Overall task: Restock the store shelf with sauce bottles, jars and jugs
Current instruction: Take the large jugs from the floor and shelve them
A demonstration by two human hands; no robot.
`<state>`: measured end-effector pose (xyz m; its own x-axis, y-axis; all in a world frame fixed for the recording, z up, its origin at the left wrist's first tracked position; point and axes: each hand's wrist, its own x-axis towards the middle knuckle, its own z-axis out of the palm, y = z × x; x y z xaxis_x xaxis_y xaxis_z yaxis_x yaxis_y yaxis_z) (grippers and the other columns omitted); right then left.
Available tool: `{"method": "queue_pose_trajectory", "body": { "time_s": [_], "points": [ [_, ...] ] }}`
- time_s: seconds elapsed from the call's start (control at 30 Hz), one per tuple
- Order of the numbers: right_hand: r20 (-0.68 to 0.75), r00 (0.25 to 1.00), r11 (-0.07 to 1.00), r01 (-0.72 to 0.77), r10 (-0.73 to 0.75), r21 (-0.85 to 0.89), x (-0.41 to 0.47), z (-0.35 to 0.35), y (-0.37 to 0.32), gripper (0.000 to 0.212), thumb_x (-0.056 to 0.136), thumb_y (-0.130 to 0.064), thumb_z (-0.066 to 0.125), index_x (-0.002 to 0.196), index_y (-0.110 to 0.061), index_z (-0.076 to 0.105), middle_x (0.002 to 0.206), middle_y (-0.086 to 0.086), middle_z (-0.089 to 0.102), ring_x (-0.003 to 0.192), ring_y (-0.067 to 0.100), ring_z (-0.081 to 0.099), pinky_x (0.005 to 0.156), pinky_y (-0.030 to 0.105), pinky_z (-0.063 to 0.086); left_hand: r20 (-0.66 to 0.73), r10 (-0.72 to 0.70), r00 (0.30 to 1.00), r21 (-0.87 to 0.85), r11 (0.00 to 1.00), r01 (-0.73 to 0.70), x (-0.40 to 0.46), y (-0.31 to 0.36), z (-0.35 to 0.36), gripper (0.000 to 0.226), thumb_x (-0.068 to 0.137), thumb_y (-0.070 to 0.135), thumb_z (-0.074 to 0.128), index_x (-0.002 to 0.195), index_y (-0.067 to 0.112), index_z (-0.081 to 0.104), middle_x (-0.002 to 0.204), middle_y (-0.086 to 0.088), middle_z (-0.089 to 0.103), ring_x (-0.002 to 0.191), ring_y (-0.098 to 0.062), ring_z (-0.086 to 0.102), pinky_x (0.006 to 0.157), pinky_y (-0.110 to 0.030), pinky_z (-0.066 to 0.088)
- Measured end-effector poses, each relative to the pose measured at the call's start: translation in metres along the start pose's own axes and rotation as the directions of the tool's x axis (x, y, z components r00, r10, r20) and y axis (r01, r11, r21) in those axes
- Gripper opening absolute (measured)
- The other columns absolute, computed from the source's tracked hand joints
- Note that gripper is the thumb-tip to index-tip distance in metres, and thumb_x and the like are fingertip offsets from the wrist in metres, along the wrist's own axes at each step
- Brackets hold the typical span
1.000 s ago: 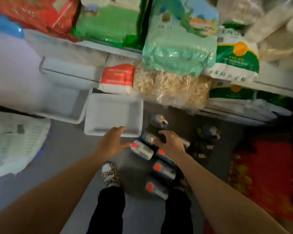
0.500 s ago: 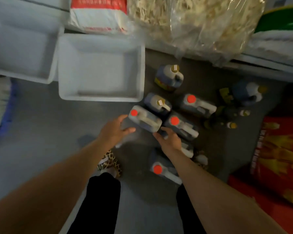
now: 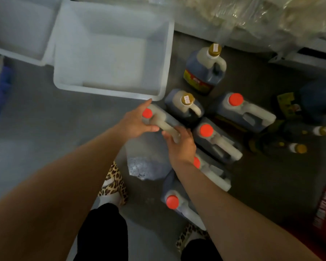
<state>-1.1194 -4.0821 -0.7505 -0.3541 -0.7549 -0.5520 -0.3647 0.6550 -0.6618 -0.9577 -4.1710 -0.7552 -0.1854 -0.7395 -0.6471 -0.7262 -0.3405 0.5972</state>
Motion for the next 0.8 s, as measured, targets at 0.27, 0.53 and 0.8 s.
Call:
{"method": "queue_pose_trajectory", "body": {
  "time_s": [0.27, 0.53, 0.8],
  "points": [
    [-0.095, 0.995, 0.995, 0.024, -0.015, 0.095, 0.003, 0.015, 0.012, 0.028, 0.087, -0.035, 0.076, 0.107, -0.018, 0.066, 0.154, 0.008, 0.045, 0.147, 0.02, 0.035, 0.113, 0.035, 0.039, 0.135, 0.044, 0.99, -0.114, 0.993, -0.029, 0.033, -0.017, -0.003, 0.11, 0.062, 0.031, 0.093, 0.151, 0.04, 0.029, 0.146, 0.009, 0.044, 0.133, -0.01, 0.043, 0.113, -0.033, 0.036],
    [-0.123, 0.99, 0.998, -0.067, 0.066, 0.002, 0.006, 0.014, 0.004, 0.031, 0.084, -0.038, 0.077, 0.108, -0.021, 0.068, 0.146, 0.004, 0.053, 0.129, 0.024, 0.055, 0.102, 0.04, 0.047, 0.186, 0.062, 0.98, -0.147, 0.989, -0.035, 0.046, -0.01, -0.014, 0.088, 0.059, 0.021, 0.094, 0.13, 0.039, 0.045, 0.121, 0.011, 0.052, 0.112, -0.007, 0.052, 0.091, -0.025, 0.045],
    [-0.004, 0.995, 0.957, -0.1, 0.103, -0.272, -0.038, -0.056, -0.073, 0.034, 0.09, -0.055, 0.063, 0.107, -0.024, 0.063, 0.111, 0.0, 0.068, 0.102, 0.028, 0.064, 0.074, 0.033, 0.04, 0.259, -0.018, 0.966, -0.158, 0.986, 0.061, -0.003, 0.04, -0.054, 0.077, 0.058, 0.024, 0.094, 0.122, 0.03, 0.051, 0.113, 0.007, 0.057, 0.108, -0.012, 0.055, 0.097, -0.034, 0.048]
  ]
}}
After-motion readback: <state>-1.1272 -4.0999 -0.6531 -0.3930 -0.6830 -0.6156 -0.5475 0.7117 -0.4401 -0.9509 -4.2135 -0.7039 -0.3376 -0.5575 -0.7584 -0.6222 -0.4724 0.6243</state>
